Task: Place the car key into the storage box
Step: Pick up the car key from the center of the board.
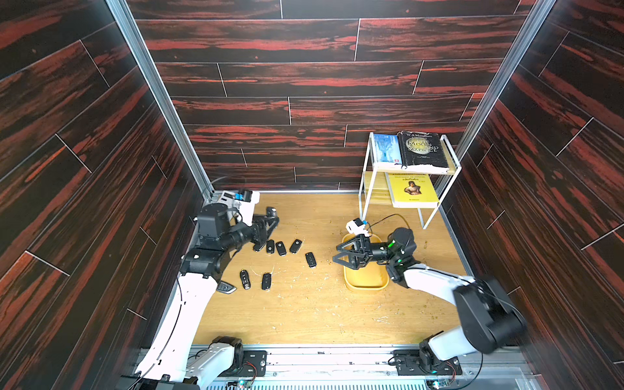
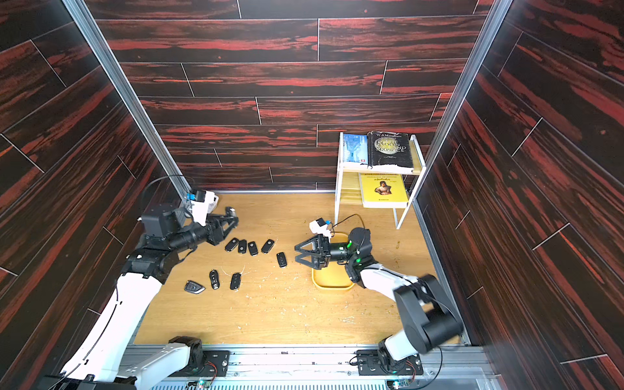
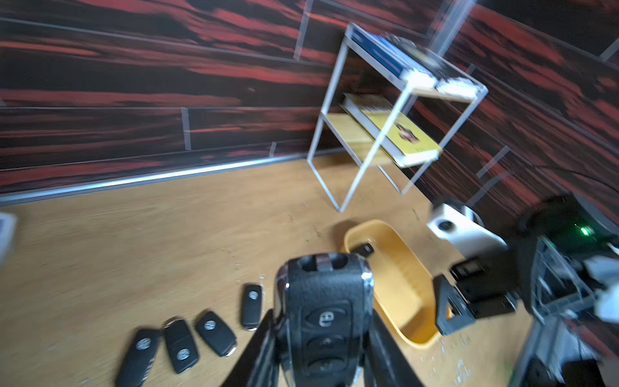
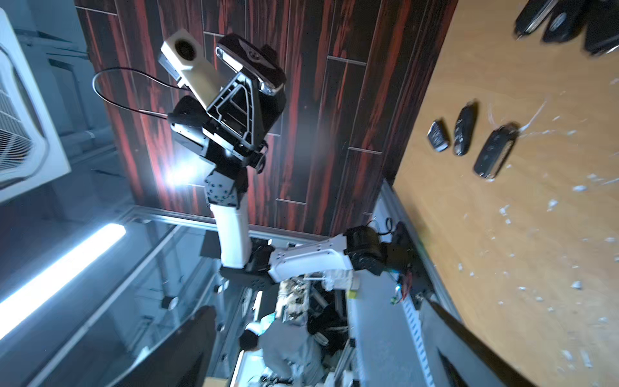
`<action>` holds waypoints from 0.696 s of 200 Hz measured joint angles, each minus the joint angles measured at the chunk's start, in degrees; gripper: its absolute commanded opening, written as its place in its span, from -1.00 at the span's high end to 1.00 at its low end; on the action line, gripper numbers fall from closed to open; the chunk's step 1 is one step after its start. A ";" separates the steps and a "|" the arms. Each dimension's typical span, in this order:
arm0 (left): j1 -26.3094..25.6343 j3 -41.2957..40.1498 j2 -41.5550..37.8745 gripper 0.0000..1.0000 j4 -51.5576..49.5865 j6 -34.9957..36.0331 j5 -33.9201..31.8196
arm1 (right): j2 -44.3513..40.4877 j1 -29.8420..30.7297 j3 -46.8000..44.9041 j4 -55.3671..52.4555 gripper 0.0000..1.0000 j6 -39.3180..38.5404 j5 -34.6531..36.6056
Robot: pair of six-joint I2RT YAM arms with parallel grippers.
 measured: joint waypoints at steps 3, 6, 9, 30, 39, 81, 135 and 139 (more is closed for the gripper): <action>-0.52 -0.11 0.09 0.60 -0.07 0.59 0.44 | 1.16 0.42 0.13 2.23 -0.97 2.38 0.00; -1.07 -0.20 0.31 0.60 -0.09 1.07 0.85 | 1.88 0.68 0.17 3.72 -0.97 4.04 -0.02; -1.60 -0.20 0.46 0.60 -0.26 1.62 1.18 | 2.84 1.11 0.28 5.42 -0.97 6.08 0.00; -5.42 0.02 1.27 0.62 -2.16 5.95 3.15 | 6.16 3.39 1.73 12.39 -0.97 14.47 -0.22; -6.73 0.63 1.55 0.62 -3.74 7.41 3.89 | 6.64 4.15 2.82 14.19 -0.97 16.61 -0.24; -12.63 5.11 2.78 0.64 -8.37 12.24 6.56 | 7.15 4.87 8.09 19.61 -0.97 21.38 0.11; -19.54 6.84 3.58 0.63 -11.80 15.78 5.66 | 8.11 5.09 9.27 20.76 -0.97 22.75 2.38; -19.87 6.99 3.67 0.64 -12.07 16.06 5.46 | 8.33 5.11 9.49 20.74 -0.97 22.75 2.62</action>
